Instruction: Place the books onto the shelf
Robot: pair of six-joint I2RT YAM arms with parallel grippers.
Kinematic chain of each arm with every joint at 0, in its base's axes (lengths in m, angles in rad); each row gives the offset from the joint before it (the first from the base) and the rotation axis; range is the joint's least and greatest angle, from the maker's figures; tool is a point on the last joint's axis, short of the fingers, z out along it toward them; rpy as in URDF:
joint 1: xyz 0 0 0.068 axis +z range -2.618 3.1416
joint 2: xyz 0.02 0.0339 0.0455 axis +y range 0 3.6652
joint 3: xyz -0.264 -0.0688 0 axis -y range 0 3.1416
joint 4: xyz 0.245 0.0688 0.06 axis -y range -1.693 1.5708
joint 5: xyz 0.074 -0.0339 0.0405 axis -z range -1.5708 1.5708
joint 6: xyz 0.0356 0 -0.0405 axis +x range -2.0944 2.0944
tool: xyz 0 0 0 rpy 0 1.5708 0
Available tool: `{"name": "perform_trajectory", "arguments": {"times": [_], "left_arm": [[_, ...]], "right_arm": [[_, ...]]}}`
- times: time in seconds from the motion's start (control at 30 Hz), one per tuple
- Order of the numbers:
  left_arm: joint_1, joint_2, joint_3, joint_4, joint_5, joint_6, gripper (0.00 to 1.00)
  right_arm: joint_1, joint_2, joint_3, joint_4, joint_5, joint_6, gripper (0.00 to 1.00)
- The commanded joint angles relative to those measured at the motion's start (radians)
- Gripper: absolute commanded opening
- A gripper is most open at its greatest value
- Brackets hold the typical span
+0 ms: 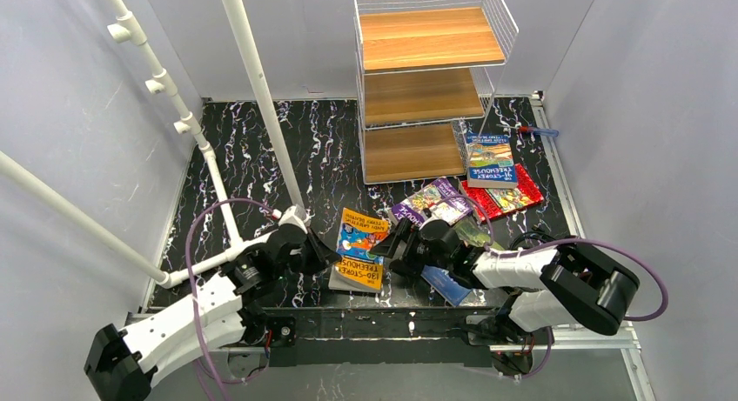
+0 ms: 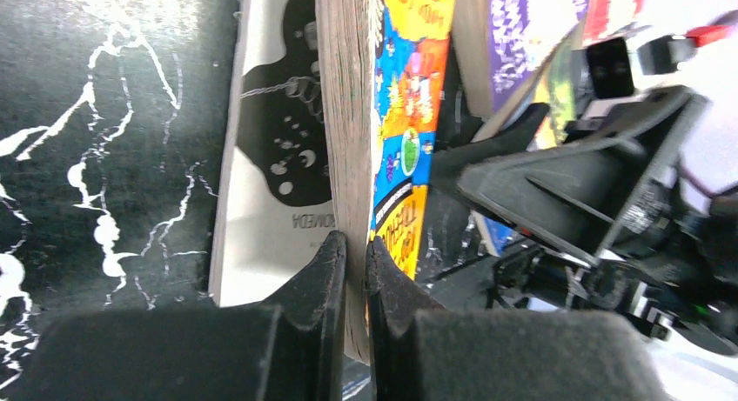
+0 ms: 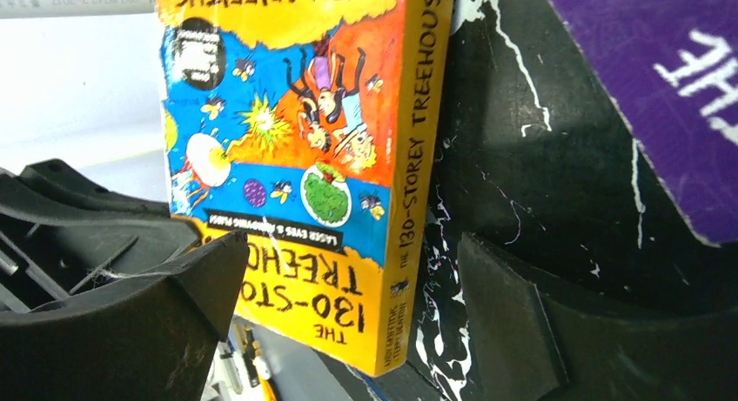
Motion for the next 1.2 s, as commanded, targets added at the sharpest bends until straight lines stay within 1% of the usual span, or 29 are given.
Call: {"name": "perform_trajectory", "arguments": {"times": [0.0,0.1,0.23,0.33,0.43,0.57,0.63,0.7,0.73,0.8,0.87,0.9,0.93,0.97,1.07,1.17], "left_arm": [[0.014,-0.13,-0.02,0.045,0.041,-0.066,0.0],[0.026,-0.175,-0.032,0.049,0.051,-0.054,0.0],[0.031,-0.171,-0.051,0.084,0.119,-0.042,0.0],[0.031,-0.17,-0.069,0.11,0.146,-0.047,0.0],[0.033,-0.187,-0.077,0.107,0.155,-0.042,0.0],[0.032,-0.217,-0.076,0.082,0.167,-0.021,0.0],[0.032,-0.222,-0.073,0.062,0.168,-0.013,0.0],[0.032,-0.233,-0.075,0.05,0.167,-0.012,0.0],[0.032,-0.245,-0.081,0.049,0.165,-0.015,0.0],[0.032,-0.283,-0.094,0.042,0.156,-0.024,0.0],[0.032,-0.314,-0.097,0.022,0.146,-0.022,0.0],[0.033,-0.327,-0.097,0.009,0.143,-0.02,0.0],[0.033,-0.337,-0.096,-0.002,0.139,-0.017,0.0],[0.033,-0.348,-0.097,-0.008,0.141,-0.013,0.0],[0.033,-0.377,-0.095,-0.052,0.131,-0.014,0.0],[0.034,-0.421,-0.102,-0.152,0.093,-0.026,0.0]], "right_arm": [[0.006,0.002,-0.033,0.093,0.04,0.054,0.99],[0.006,-0.006,-0.046,0.134,0.039,0.048,0.99],[0.008,0.037,-0.055,0.311,0.0,0.049,0.97],[0.005,0.095,-0.07,0.508,-0.029,0.083,0.93],[0.005,0.13,-0.081,0.608,-0.02,0.099,0.86],[0.007,0.175,-0.045,0.663,-0.077,0.104,0.68],[0.006,0.2,-0.049,0.723,-0.095,0.12,0.62],[0.008,0.226,-0.059,0.797,-0.106,0.133,0.58],[0.006,0.242,-0.063,0.844,-0.114,0.141,0.59],[0.006,0.291,-0.088,1.028,-0.123,0.172,0.6],[0.006,0.376,-0.088,1.194,-0.141,0.212,0.67],[0.007,0.417,-0.078,1.268,-0.158,0.231,0.72],[0.006,0.453,-0.06,1.285,-0.175,0.254,0.76],[0.012,0.475,-0.043,1.286,-0.191,0.253,0.78],[0.035,0.517,-0.025,1.285,-0.188,0.246,0.8],[0.047,0.531,-0.029,1.284,-0.179,0.24,0.8]]}}
